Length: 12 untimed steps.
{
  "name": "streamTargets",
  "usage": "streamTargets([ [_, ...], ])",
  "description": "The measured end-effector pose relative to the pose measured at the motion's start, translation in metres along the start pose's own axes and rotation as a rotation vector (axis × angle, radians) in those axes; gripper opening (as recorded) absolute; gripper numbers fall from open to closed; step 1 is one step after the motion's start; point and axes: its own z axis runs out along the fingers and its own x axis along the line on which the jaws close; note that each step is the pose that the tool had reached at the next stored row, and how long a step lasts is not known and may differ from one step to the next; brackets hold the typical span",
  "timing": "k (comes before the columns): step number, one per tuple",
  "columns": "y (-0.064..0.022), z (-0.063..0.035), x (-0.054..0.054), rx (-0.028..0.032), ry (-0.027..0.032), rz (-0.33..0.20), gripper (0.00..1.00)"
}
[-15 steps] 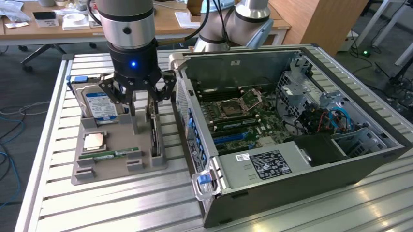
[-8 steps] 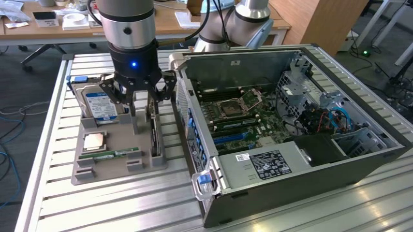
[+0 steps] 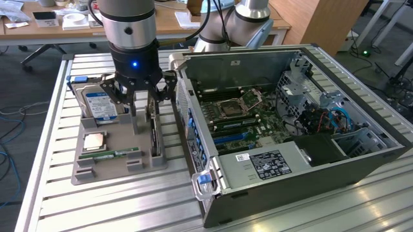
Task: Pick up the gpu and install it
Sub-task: 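Pick up the gpu and move the gpu toward the slot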
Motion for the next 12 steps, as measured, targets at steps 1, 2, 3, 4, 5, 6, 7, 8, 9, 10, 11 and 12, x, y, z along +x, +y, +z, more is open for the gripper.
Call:
streamTargets([
  [1, 0.0, 0.0, 0.0, 0.0, 0.0, 0.0, 0.55],
  [2, 0.0, 0.0, 0.0, 0.0, 0.0, 0.0, 0.55],
  [3, 0.0, 0.0001, -0.0001, 0.0, 0.0, 0.0, 0.55],
  [4, 0.0001, 0.0006, -0.0001, -0.0002, -0.0001, 0.0, 0.55],
  [5, 0.0, 0.0013, -0.0001, -0.0001, -0.0001, 0.0, 0.55],
  [6, -0.0001, 0.0021, 0.0, 0.0, 0.0, 0.0, 0.55],
  [7, -0.0001, 0.0029, 0.0, 0.0, 0.0001, 0.0, 0.55],
  [8, -0.0001, 0.0035, 0.0, 0.0, 0.0, 0.0, 0.55],
  [9, -0.0002, 0.0036, 0.0, 0.0001, 0.0001, 0.0, 0.55],
  [10, -0.0002, 0.0036, 0.0, 0.0001, 0.0002, 0.0, 0.55],
  [11, -0.0002, 0.0036, 0.0, 0.0002, 0.0002, 0.0, 0.55],
  [12, -0.0002, 0.0037, 0.0, 0.0001, 0.0001, 0.0, 0.55],
])
